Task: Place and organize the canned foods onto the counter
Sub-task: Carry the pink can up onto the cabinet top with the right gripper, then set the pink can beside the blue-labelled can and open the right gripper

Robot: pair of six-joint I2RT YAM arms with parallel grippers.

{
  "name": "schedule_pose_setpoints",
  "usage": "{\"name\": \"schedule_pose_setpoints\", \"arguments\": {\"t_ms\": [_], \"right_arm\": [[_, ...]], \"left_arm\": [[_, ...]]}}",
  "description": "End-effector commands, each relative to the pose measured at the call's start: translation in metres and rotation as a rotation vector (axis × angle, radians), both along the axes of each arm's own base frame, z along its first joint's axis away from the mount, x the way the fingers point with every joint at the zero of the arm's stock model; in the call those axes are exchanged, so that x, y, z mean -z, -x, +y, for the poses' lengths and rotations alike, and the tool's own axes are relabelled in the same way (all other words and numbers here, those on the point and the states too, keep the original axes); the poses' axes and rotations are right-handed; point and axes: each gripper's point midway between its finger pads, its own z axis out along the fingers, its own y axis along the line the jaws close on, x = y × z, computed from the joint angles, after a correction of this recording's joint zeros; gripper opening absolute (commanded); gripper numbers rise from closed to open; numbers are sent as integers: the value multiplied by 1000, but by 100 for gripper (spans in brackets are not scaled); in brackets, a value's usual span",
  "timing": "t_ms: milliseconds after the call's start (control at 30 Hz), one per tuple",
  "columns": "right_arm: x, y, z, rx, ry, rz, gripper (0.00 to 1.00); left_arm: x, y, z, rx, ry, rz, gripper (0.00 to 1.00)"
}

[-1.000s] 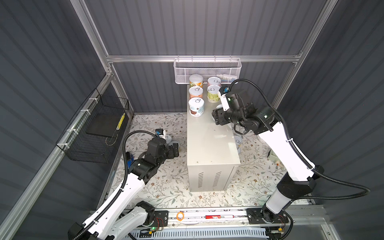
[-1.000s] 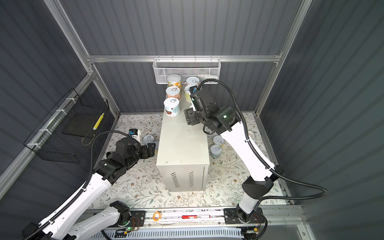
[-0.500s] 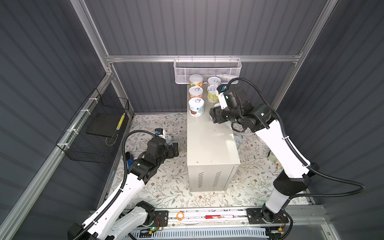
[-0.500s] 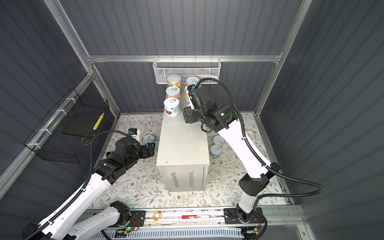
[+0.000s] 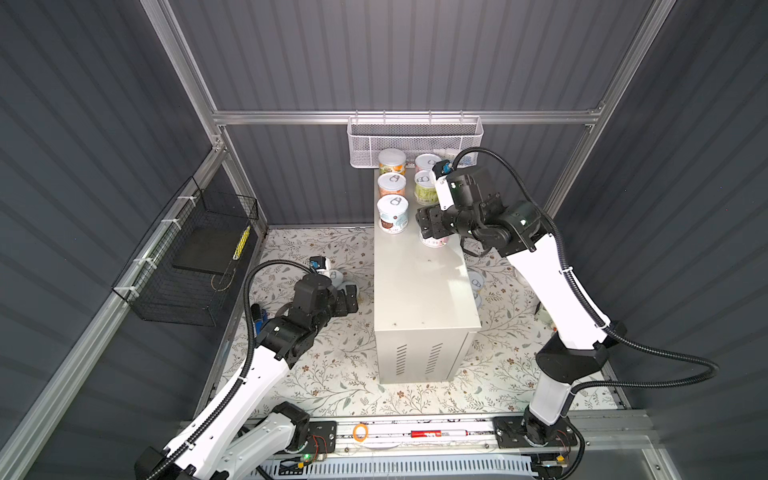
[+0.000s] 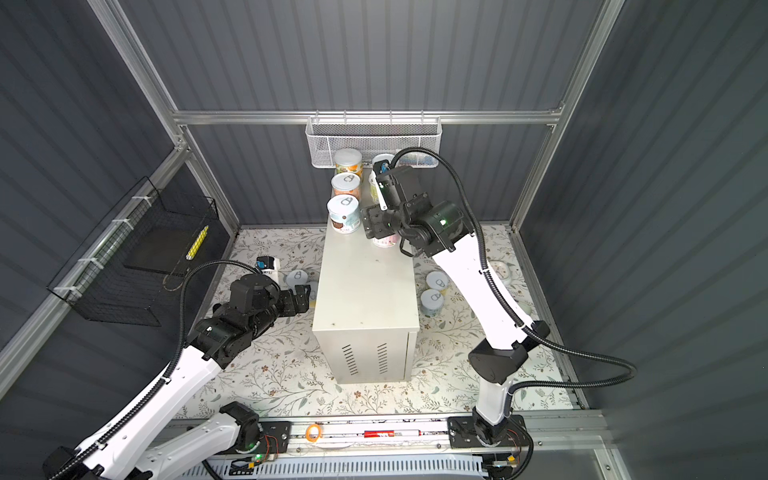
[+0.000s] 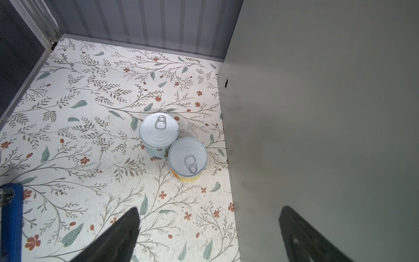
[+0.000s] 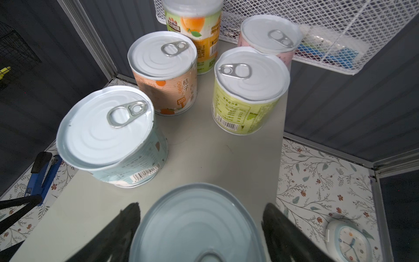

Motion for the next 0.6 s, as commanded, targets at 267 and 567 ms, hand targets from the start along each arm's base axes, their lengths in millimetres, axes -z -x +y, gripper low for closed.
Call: {"name": "schedule_pose_setpoints", "arguments": {"t_ms": [267,567], "right_arm": [[-65,33,-17,-51,-198,-180,88],[-39,77,-43,-70,-286,-161,71]], "left_arm": [[-14,-7,-1,4,-9,-28,97],[-8,-13,-9,20,10,-21,96]]}}
